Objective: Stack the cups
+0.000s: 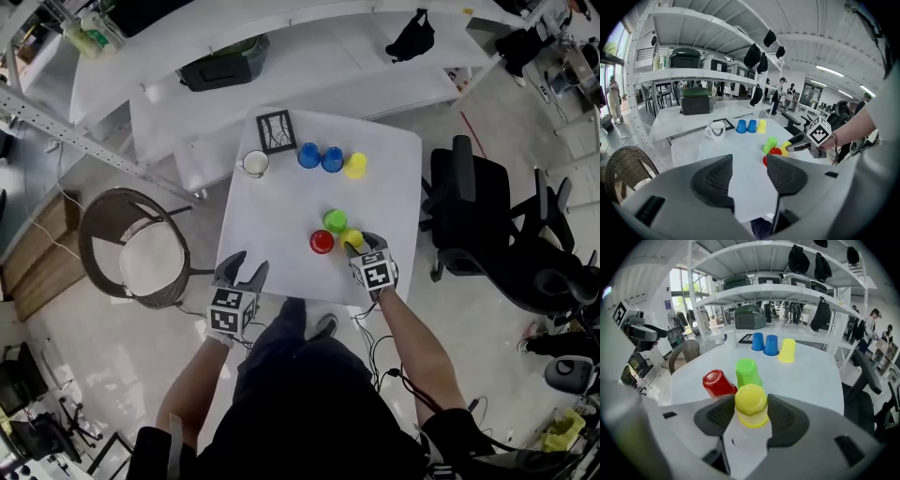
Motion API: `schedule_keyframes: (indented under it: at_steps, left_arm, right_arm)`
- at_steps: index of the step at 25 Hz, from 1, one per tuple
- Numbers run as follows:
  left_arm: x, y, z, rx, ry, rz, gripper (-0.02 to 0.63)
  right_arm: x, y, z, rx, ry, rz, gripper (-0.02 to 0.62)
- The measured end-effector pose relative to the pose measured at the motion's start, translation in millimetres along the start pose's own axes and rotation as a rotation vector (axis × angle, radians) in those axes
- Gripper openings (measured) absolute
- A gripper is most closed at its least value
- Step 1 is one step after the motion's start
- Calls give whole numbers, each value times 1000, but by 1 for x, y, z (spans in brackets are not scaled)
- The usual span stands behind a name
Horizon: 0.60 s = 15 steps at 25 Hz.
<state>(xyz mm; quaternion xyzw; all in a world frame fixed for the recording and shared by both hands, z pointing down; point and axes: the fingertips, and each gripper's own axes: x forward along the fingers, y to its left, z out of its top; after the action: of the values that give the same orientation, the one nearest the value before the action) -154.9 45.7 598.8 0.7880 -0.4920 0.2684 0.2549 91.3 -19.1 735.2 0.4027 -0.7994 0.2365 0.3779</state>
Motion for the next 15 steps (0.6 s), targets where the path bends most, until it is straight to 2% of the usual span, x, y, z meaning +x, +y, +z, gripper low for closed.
schedule_keyframes:
  at_steps: [7,12,15]
  left_arm:
    - [15,-12,19,17,-27,-27,225]
    - [25,-11,30,7,-32,-43,224]
    - [32,-3,35,-4,-31,-47,222]
  right_arm:
    - [-27,-20,18,27,-50,-31,216]
    - [-45,-48,82,98,-167,-28,216]
    - [-45,-57,129,90,-214,-24,215]
